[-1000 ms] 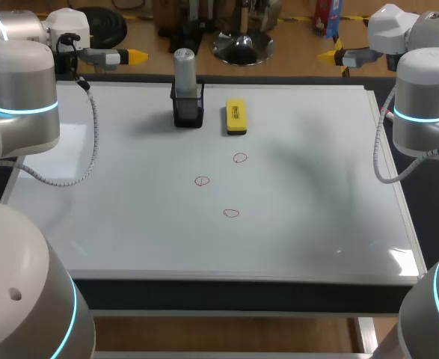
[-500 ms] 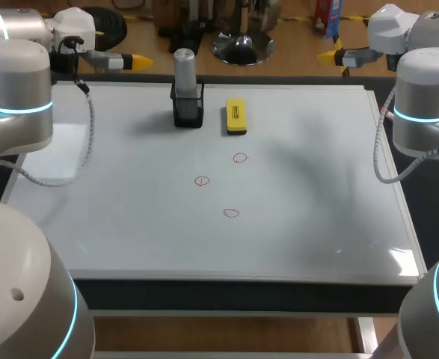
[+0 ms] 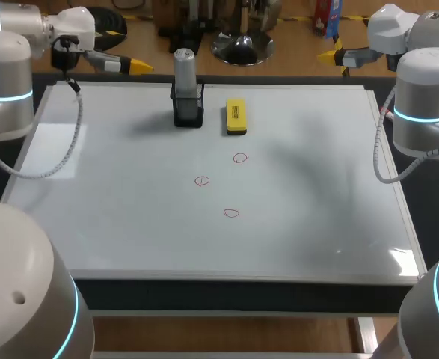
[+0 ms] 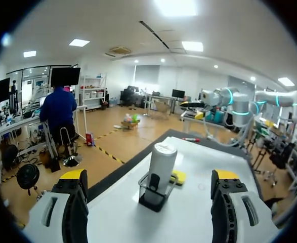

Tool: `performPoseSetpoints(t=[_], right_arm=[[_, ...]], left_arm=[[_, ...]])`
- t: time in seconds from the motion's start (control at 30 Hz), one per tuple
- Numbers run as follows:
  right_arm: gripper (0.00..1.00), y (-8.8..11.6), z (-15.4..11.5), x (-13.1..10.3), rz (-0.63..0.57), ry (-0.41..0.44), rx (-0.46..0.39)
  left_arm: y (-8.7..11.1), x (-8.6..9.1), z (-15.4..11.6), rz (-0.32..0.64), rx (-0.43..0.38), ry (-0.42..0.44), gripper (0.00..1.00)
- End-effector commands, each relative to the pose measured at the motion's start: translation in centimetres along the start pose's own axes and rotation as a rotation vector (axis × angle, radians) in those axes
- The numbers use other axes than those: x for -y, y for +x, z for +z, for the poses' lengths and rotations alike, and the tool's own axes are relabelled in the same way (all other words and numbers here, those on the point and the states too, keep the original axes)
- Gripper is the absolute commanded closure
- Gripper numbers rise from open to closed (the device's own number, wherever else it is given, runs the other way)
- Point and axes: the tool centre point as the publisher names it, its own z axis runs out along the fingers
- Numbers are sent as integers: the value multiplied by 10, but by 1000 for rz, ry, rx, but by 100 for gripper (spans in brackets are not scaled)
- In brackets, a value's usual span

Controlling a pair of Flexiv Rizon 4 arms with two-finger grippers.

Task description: Pick up the inspection probe, press it on each red-marked spot on the whiteboard one by one, put down the probe, pick up the eraser, and wipe off all the red marks.

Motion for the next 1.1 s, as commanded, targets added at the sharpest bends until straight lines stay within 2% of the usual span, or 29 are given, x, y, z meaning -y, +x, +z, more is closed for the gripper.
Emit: performPoseSetpoints(t=[0.03, 0.67, 1.1], right_arm=[[0, 0, 0, 0, 0, 1, -1], [0, 0, 0, 0, 0, 1, -1], [0, 0, 0, 0, 0, 1, -1]], left_arm=[[-5, 0, 9, 3, -79, 5, 0], [17, -9, 43, 42, -309, 2, 0], [21, -17, 62, 91, -340, 53, 0]])
